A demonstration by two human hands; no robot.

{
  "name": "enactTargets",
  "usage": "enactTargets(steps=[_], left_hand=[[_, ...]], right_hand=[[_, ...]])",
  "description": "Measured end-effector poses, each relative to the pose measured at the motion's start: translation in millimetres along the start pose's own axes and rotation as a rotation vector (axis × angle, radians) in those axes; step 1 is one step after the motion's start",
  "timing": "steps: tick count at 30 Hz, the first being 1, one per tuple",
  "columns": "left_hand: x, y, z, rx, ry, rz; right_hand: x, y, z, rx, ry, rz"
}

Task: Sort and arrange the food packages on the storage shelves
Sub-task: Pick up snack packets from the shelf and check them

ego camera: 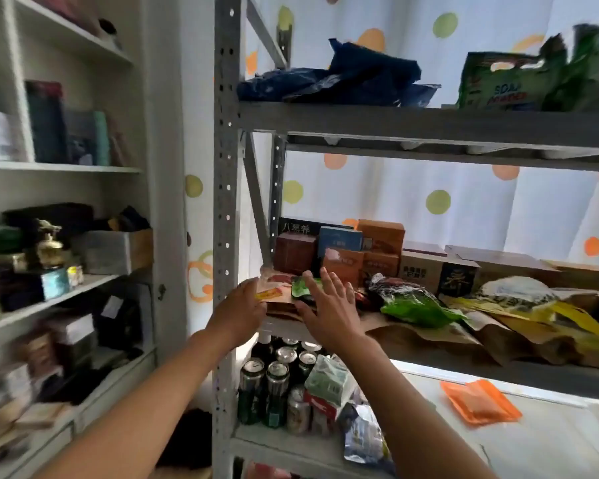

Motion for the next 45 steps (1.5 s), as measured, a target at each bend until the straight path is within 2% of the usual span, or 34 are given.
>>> enactTargets(steps=[5,9,16,19,30,38,45], left_hand=[[-3,17,15,-0.003,-0.282,-0.323],[-13,22,28,-0.009,-0.373,-0.304],[-22,29,45,0.06,-0.39,-0.159],[-18,32,53,0.007,-0.452,-0.265],[-19,37,59,-0.047,-0.511,-0.575],[-18,43,25,-0.072,-0.559,-1.033],[-47,46,-3,-0.075,-0.604,-1.173]], right_hand=[[9,12,31,-0.108,-0.113,-0.044],[9,20,48,-0.18,-0.153,0.0],[11,31,55,-0.236,-0.197,-0.153],[13,34,56,-0.231,-0.187,-0.144],[17,45,58,-0.205,-0.133,-0.087],[16,46,60,-0.237,-0.083,-0.063],[14,51,58,-0.25,-0.011,-0.06]])
Point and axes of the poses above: each hand's wrist, its own z-axis towards the middle knuckle, its own y-axis out of the palm, x = y × z, the point moved 3 cm from there along z, towards the middle knuckle, and after that the axes turned 10 degrees about -y, right-handed, at the moved point
